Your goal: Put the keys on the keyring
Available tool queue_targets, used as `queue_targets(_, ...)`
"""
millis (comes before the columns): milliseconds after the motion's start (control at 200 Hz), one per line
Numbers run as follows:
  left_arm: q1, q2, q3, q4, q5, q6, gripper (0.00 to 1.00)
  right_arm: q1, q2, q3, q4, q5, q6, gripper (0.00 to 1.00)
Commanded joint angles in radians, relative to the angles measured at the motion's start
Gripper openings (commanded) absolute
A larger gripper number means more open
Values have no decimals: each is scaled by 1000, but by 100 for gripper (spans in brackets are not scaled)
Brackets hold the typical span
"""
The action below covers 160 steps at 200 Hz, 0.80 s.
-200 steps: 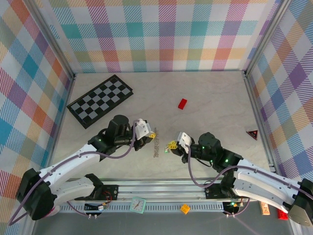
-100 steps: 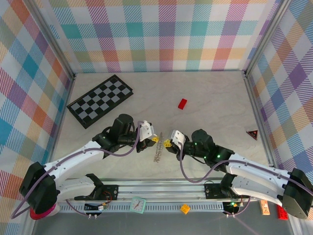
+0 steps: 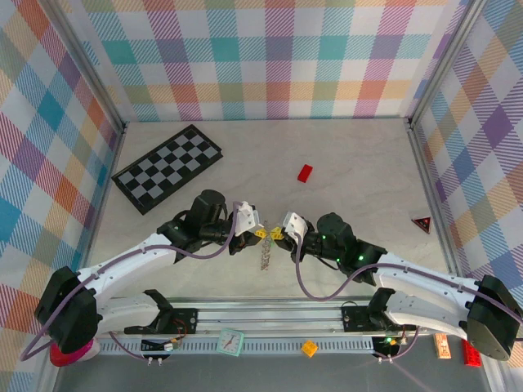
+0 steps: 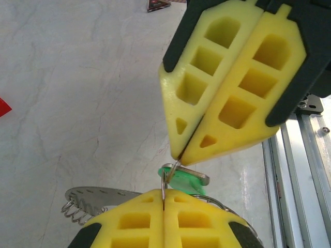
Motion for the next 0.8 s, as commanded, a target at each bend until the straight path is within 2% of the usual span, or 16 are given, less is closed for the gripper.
queue_targets(0,-8,-1,41,-3,35,19,0,-2,9,37,39,30,-5,0)
queue_targets(240,-8,-1,43,-5,34,18,0,-2,29,49,43,50,17,0)
queue_targets(480,-8,-31,19,29,-32,24,0,-2,22,56,-9,128,121,0)
queue_targets(795,-13,-76,-19,102,-48,23,0,-2,55,46,-46,84,155,0)
